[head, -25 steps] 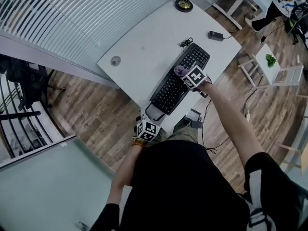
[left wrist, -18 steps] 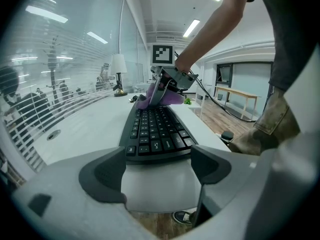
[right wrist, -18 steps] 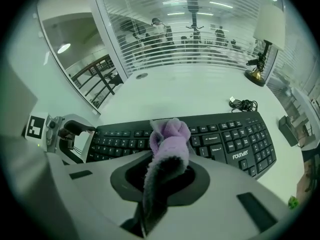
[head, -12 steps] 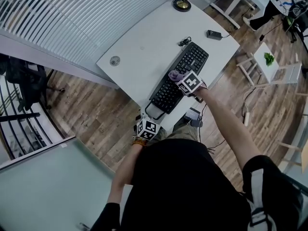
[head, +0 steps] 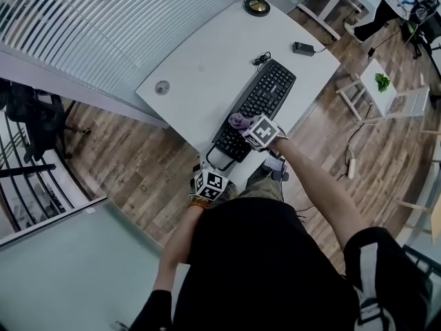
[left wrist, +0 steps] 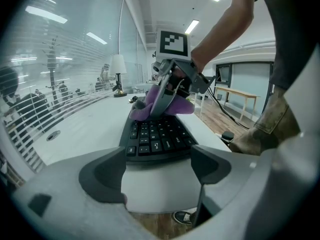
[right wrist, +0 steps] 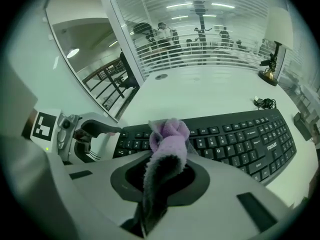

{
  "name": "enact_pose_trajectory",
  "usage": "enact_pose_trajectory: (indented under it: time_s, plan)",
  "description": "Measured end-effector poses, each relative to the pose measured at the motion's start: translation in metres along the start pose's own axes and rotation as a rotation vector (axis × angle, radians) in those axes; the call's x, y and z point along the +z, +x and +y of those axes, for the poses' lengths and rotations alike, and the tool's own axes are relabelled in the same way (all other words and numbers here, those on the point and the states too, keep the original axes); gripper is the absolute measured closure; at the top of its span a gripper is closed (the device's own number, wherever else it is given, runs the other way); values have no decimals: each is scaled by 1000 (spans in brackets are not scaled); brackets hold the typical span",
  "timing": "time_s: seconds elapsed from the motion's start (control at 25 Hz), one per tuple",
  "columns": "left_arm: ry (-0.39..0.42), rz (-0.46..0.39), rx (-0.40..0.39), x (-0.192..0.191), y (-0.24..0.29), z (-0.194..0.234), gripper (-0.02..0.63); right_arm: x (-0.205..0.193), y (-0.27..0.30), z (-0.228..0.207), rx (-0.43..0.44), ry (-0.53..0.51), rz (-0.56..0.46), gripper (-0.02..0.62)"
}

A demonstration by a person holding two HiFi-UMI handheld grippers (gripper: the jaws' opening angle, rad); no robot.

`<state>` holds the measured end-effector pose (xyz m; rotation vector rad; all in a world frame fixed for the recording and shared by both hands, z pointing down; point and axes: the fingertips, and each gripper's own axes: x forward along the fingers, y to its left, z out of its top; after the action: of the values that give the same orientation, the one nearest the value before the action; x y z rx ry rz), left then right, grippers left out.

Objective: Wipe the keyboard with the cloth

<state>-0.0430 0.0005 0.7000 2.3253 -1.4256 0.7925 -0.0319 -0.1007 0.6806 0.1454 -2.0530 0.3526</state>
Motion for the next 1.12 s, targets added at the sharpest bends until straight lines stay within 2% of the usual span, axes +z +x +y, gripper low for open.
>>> enact_pose_trajectory:
  time_s: [0.48,0.76,0.88,0.96,1.04,1.12]
  plan:
    - [-3,1,2,0,-1,-1,204,-4,15,86,136,-65,7,546]
    - [-5,-8,9,-2,-1,0,206,-4,20,107,214,-26,-23,546]
    - [-5,-11,9,-1,-2,-1,206,1,9,98,277,-6,-57,543]
    - [-8,-8,6,0,-3,-2,206,8,-8,78,286,23,-127,543]
    - [-10,-5,1,1,-2,-2,206,14,-31,37,234,46,-202,543]
    - [-9,-7,0,1,-2,-1,206,17,-53,-19,134,51,-244,543]
